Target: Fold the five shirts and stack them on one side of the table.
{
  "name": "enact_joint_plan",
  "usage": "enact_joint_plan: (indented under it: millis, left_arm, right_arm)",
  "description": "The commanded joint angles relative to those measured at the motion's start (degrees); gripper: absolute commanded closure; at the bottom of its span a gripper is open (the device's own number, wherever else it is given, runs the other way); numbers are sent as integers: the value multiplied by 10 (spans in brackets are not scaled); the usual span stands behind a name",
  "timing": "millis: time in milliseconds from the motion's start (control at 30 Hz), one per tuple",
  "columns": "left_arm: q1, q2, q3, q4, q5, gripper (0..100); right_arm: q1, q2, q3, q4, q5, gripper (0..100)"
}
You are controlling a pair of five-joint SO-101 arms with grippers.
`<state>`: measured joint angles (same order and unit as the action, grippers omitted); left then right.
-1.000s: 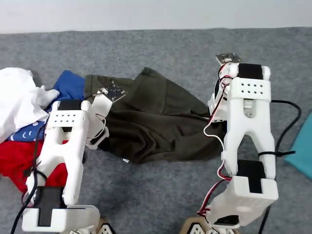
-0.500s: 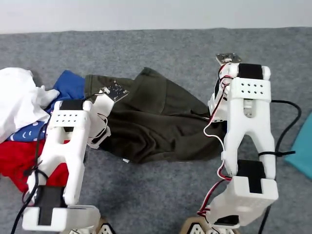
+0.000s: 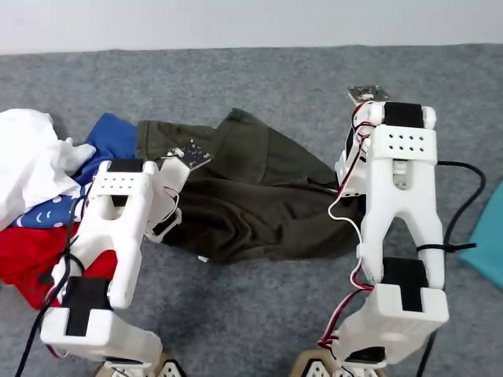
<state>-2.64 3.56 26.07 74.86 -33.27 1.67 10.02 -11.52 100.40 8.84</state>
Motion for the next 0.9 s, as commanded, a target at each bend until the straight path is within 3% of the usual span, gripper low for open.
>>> enact_joint_plan:
  millis: [0, 133, 400, 700, 867]
  left_arm:
    - [4, -4, -25, -10, -4, 922]
    - [22, -7, -25, -4, -4, 1000]
    - [37, -10, -75, 61, -1, 998]
    - [-20, -10, -317, 214, 82, 998]
    - [-52, -11, -465, 256, 157, 998]
  right_arm:
    - [7, -35, -2, 22, 4, 989]
    - [7, -35, -2, 22, 4, 989]
    - [7, -41, -2, 22, 4, 989]
    - [7, -108, -36, 22, 5, 989]
    - [7, -185, -79, 22, 6, 989]
